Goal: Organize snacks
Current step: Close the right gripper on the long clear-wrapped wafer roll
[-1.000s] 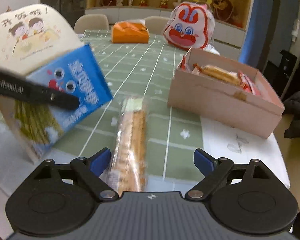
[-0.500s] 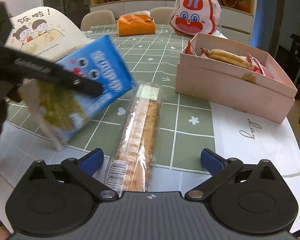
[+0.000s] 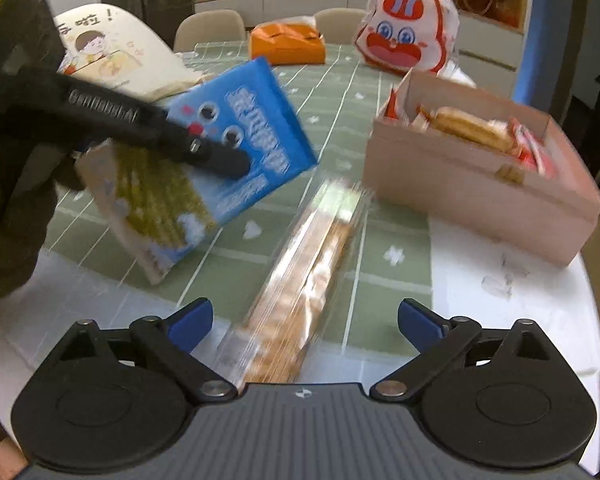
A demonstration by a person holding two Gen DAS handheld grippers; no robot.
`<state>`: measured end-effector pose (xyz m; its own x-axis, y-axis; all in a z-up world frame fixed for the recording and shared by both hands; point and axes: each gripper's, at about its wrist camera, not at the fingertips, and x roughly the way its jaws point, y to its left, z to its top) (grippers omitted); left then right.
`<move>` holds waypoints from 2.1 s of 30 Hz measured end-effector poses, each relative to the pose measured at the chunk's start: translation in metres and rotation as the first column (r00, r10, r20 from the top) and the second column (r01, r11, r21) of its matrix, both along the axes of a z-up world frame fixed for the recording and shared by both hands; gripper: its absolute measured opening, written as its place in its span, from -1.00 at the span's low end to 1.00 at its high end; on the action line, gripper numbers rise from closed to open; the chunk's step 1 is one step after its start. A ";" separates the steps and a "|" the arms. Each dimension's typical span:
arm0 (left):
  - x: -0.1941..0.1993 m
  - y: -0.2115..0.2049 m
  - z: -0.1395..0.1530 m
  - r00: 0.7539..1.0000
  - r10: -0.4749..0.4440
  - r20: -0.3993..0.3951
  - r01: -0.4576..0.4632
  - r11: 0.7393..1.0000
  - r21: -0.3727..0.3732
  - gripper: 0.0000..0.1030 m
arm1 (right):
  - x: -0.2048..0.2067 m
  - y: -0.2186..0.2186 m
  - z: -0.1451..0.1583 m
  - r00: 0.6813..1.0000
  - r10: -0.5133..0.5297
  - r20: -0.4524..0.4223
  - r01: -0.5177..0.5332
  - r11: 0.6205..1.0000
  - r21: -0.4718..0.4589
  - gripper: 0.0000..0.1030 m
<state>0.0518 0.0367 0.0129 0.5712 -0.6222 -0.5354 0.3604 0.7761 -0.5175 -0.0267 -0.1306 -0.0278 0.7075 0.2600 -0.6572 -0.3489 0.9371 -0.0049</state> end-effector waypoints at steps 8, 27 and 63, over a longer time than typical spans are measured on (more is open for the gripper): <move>0.004 0.018 -0.009 0.996 0.033 -0.084 -0.042 0.993 -0.106 -0.65 | 0.020 0.001 0.013 0.999 -0.050 0.008 0.050 0.998 -0.046 0.76; -0.004 0.011 -0.011 0.999 0.015 -0.048 -0.020 0.994 -0.110 -0.66 | 0.004 -0.026 0.010 0.988 -0.155 0.011 0.155 0.987 0.034 0.77; -0.014 0.005 -0.005 0.999 -0.030 -0.012 0.029 0.996 -0.083 -0.66 | 0.023 0.004 0.002 0.987 -0.158 0.001 0.158 0.987 0.018 -0.25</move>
<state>0.0373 0.0413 0.0078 0.5449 -0.6815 -0.4886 0.3752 0.7193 -0.5847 -0.0036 -0.1269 -0.0255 0.7420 0.1566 -0.6518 -0.1963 0.9805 0.0122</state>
